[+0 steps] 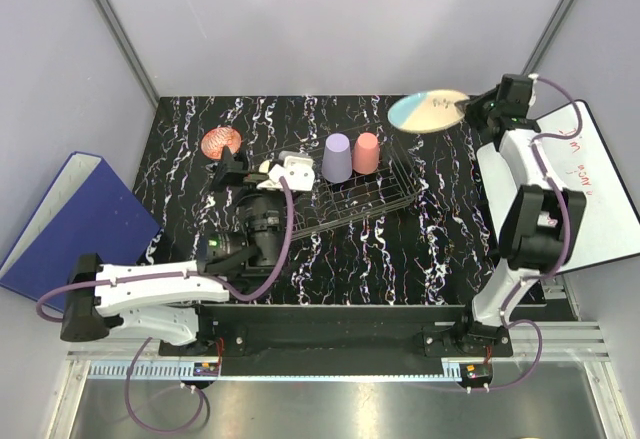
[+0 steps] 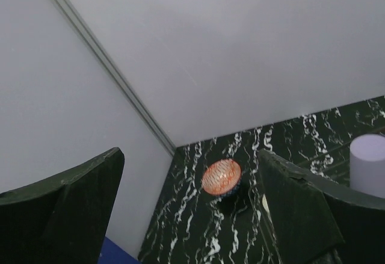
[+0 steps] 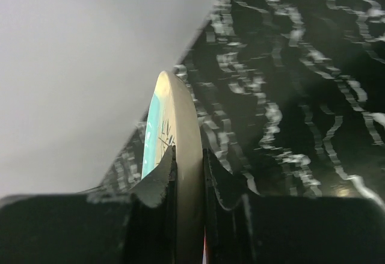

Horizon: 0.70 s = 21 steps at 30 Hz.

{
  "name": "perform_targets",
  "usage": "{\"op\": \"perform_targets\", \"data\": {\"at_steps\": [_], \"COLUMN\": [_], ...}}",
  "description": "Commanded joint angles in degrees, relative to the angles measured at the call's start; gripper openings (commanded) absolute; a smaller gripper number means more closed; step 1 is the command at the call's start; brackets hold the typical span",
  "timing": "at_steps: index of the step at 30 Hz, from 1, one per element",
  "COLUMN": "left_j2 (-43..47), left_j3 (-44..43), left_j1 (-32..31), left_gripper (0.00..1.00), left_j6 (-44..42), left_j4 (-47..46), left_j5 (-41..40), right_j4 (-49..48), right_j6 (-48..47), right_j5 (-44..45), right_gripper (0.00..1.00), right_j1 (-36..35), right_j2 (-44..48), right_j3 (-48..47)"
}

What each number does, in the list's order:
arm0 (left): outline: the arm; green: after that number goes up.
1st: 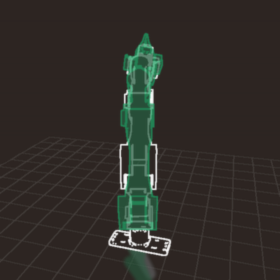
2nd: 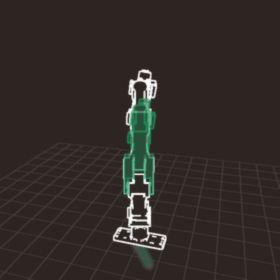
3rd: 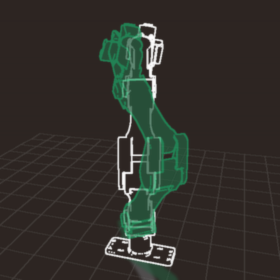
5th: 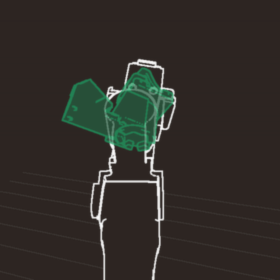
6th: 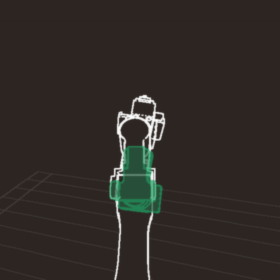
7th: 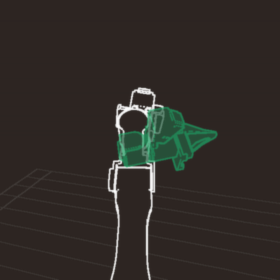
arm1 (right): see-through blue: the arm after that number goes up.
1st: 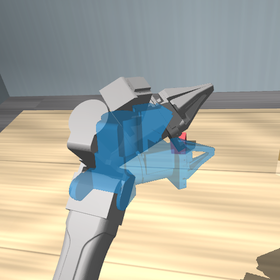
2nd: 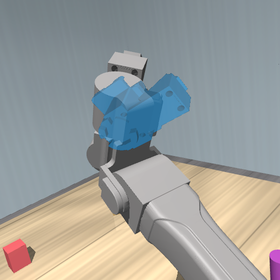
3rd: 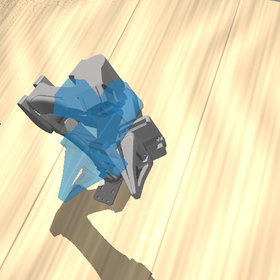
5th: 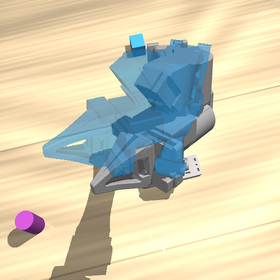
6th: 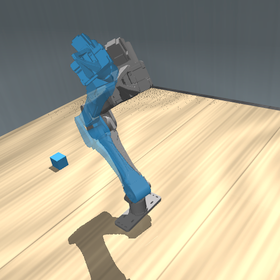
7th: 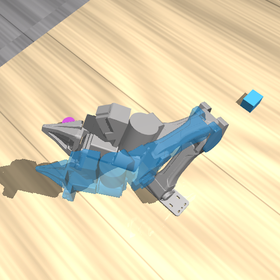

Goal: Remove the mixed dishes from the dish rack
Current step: Place the plate at the center of the board.

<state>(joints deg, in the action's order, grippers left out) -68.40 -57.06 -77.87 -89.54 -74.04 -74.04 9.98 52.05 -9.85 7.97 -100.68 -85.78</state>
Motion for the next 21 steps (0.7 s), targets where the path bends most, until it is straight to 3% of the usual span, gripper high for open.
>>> {"op": "perform_targets", "data": {"at_steps": [1,13,21], "left_j2": [0.7,-0.5,-5.8], "left_j3": [5.9,11.3,10.2], "left_j1": [-0.2,0.2,0.3], "left_gripper": [0.99,0.99,0.99], "left_j6": [6.2,10.2,9.7], "left_j4": [-19.9,-20.3,-20.5], "left_j5": [-7.9,-6.6,-8.0], "right_j4": [-5.3,-18.6,-18.9], "right_j6": [-2.0,1.9,-0.1], "right_j5": [0.3,-0.3,1.5], "right_gripper": [0.0,0.0,0.0], "right_j1": [-0.8,-0.7,-0.6], "right_j2": [-2.9,-13.6,-19.6], "right_j3": [-7.8,-7.1,-8.7]}}
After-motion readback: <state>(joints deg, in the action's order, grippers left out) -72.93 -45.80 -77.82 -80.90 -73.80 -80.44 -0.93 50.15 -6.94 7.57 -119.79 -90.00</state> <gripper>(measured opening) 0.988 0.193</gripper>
